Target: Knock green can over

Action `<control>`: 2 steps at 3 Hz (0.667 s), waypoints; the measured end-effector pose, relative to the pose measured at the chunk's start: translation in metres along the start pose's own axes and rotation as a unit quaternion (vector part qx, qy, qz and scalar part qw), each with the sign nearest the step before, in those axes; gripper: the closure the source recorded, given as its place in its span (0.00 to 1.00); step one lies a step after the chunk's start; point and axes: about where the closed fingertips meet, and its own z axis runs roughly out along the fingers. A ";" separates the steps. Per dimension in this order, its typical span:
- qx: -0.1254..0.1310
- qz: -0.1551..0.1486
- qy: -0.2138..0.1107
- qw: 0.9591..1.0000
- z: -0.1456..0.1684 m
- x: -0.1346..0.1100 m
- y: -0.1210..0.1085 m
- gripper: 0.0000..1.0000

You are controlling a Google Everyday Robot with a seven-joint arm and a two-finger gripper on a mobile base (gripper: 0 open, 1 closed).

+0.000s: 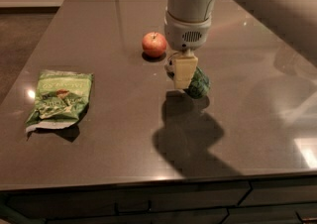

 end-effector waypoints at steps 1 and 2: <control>-0.012 -0.002 0.015 1.000 0.012 0.004 -0.004 0.47; -0.019 -0.003 0.022 1.000 0.018 0.008 -0.006 0.24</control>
Offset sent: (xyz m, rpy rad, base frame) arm 0.0004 -0.0180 -0.0261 -0.0985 0.0935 0.0034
